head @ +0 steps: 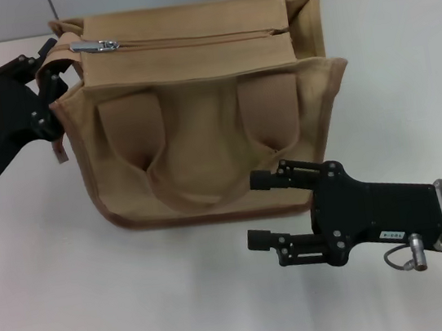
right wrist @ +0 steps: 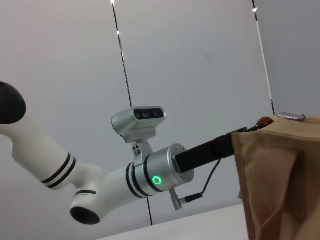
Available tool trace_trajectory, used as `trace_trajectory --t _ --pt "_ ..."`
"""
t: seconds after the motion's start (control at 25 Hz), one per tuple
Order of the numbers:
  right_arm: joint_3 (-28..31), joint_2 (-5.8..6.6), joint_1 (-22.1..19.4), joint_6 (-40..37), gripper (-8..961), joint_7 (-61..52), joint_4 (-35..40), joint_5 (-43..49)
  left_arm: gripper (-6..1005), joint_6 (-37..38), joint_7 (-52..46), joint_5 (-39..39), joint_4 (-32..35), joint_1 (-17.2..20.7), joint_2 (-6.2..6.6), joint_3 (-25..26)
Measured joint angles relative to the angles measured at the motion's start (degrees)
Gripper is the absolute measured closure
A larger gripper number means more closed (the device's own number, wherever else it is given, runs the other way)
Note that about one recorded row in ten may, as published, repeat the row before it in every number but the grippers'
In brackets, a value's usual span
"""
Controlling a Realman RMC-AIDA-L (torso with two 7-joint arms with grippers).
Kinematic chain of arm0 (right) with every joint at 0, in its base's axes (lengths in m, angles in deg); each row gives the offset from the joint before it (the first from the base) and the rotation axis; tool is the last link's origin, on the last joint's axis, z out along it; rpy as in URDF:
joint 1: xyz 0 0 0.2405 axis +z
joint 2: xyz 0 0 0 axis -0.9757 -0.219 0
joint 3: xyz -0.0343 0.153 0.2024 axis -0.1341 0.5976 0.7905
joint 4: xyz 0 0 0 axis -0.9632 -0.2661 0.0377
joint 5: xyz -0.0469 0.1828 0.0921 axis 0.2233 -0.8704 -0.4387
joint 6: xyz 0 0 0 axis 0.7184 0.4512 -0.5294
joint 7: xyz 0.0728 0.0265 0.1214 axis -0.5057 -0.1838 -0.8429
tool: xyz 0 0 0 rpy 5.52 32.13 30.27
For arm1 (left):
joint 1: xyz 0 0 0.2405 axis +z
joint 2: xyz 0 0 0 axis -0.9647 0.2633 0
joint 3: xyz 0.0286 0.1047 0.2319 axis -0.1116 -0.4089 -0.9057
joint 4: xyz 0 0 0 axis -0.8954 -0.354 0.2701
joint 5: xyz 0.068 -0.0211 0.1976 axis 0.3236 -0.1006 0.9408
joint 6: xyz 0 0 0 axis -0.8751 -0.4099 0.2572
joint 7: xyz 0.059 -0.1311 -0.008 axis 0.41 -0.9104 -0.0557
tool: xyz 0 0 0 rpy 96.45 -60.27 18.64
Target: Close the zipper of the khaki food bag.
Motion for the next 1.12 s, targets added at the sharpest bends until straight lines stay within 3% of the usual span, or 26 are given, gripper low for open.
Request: trace_trajectory --t 0.44,0.68,0.92,1.12 --pt "0.00 0.00 0.11 -0.68 195 0.00 -0.56 -0.97 968 0.27 -0.01 -2.50 -2.29 -0.34 -0.04 0.10" --pt "0.00 0.08 -0.74 -7.63 195 -0.04 -1.23 -5.93 968 2.69 -0.17 -3.01 -5.38 -2.97 -0.11 0.30" --pt "0.09 0.16 -0.18 -9.69 195 -1.31 -1.69 -10.20 966 8.51 -0.19 -4.31 -10.87 -7.60 -0.13 0.31" --pt "0.10 0.13 0.24 -9.98 195 -8.24 -2.44 -17.45 964 7.63 -0.22 -4.57 -11.93 -8.08 -0.11 0.65"
